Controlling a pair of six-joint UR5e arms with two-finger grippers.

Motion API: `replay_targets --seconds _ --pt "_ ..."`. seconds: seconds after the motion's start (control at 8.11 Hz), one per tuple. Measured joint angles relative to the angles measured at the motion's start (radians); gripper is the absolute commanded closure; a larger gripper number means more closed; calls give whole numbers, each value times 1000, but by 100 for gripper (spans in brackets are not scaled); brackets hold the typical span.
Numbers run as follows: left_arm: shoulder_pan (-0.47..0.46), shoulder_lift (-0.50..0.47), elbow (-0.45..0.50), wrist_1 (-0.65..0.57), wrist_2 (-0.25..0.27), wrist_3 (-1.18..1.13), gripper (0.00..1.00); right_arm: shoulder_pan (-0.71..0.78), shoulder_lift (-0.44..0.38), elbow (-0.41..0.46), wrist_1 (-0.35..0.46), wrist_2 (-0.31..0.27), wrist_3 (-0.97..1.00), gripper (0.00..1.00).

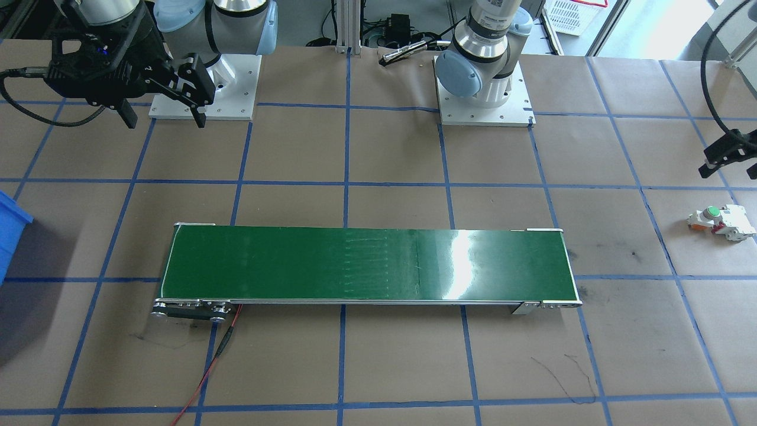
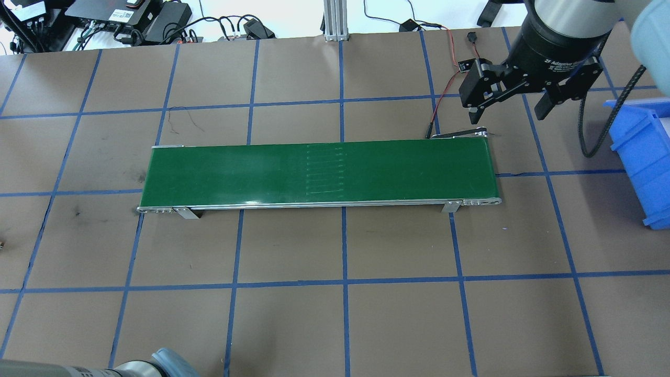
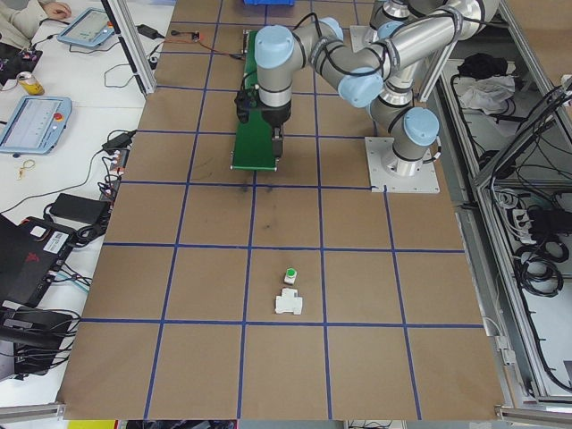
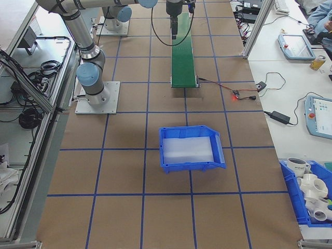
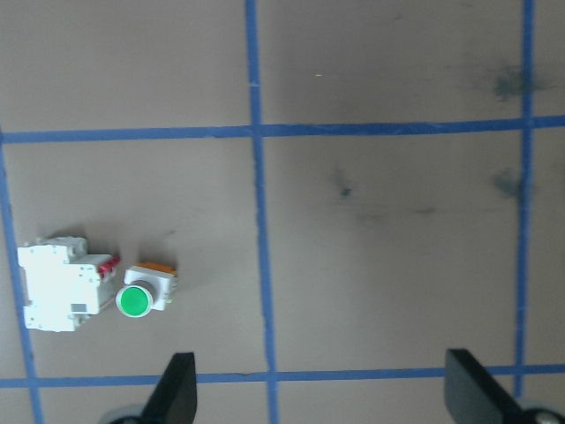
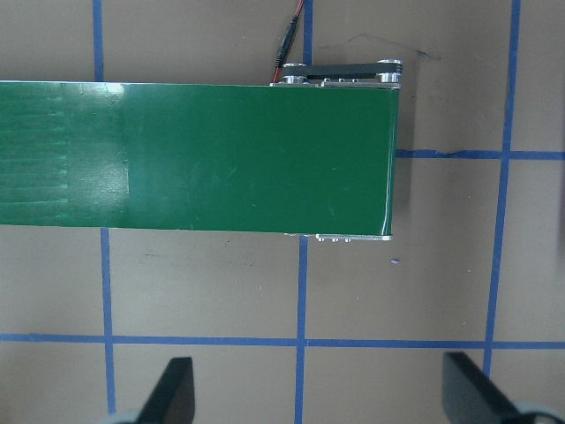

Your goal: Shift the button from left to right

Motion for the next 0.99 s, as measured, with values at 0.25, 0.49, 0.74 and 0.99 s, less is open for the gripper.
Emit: replay_targets --seconds 0.25,0.49,0.74,0.99 --pt "85 -127 -1 146 33 151 0 0 0 0 0 1 0 0" --pt "113 -192 -2 188 57 257 0 0 1 0 0 1 0 0" --pt "118 -253 -3 218 80 319 0 0 1 0 -2 3 0 0" --pt "118 -309 -3 261 96 413 0 -1 1 0 -2 3 0 0"
